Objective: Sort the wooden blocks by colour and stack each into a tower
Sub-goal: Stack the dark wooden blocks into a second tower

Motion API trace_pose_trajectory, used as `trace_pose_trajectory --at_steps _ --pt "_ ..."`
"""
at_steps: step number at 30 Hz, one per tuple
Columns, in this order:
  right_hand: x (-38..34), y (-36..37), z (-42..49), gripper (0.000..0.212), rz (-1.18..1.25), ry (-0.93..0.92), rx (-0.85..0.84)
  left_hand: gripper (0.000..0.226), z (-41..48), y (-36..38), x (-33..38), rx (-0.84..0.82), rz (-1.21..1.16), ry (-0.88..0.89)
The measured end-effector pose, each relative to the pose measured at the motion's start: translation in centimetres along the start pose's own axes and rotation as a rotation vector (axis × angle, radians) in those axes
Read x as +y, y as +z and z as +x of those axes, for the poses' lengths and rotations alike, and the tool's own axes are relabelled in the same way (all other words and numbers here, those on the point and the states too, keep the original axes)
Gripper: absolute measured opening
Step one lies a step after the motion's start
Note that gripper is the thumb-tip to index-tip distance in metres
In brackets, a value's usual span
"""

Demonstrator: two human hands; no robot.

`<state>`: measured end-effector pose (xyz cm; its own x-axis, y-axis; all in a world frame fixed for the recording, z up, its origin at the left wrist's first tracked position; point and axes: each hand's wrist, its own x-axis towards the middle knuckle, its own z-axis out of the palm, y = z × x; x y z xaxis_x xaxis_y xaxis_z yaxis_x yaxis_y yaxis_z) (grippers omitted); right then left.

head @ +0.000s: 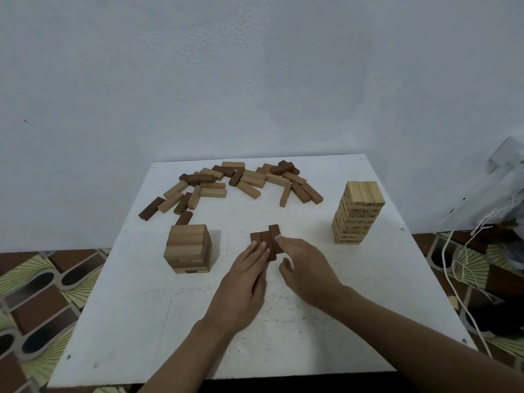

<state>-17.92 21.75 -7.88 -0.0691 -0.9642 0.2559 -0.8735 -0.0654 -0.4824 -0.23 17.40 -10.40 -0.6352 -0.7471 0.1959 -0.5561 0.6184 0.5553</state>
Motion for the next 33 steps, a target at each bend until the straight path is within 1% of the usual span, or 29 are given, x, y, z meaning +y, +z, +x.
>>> trace_pose_trajectory --at_steps 3,8,14,17,21,23,25,27,30,33 --pt "0.1 -0.1 -0.6 0.042 0.046 -0.029 0.002 0.042 -0.4 0.3 -0.5 0.084 -0.015 0.019" --pt "0.3 -0.6 -0.4 0.039 0.119 -0.029 -0.001 0.033 -0.5 0.0 -0.4 0.158 -0.057 -0.002" --pt "0.9 -1.3 0.0 0.04 0.151 -0.047 -0.034 0.024 -0.2 -0.3 -0.3 0.104 -0.072 -0.051" --pt "1.1 -1.9 0.7 0.052 0.181 -0.035 -0.083 0.018 -0.1 -0.5 0.0 0.087 -0.091 -0.061" --pt "1.3 -2.3 2.0 0.089 0.165 0.007 -0.247 0.016 0.2 -1.0 0.3 0.087 -0.112 -0.101" --pt "1.4 -2.2 2.7 0.096 0.147 0.016 -0.304 0.021 0.4 -1.3 0.5 0.087 -0.144 -0.13" --pt "1.5 -2.1 3.4 0.092 0.124 0.016 -0.342 0.037 0.6 -1.6 0.7 0.075 -0.188 -0.156" --pt "1.4 -2.1 3.9 0.079 0.107 -0.003 -0.377 0.05 0.8 -2.0 0.8 0.054 -0.233 -0.188" --pt "1.3 -2.3 4.4 0.061 0.116 -0.032 -0.434 0.052 1.4 -2.3 0.7 -0.007 -0.26 -0.211" --pt "1.3 -2.5 4.7 0.056 0.088 -0.045 -0.478 0.053 2.3 -2.6 0.9 -0.113 -0.22 -0.207"
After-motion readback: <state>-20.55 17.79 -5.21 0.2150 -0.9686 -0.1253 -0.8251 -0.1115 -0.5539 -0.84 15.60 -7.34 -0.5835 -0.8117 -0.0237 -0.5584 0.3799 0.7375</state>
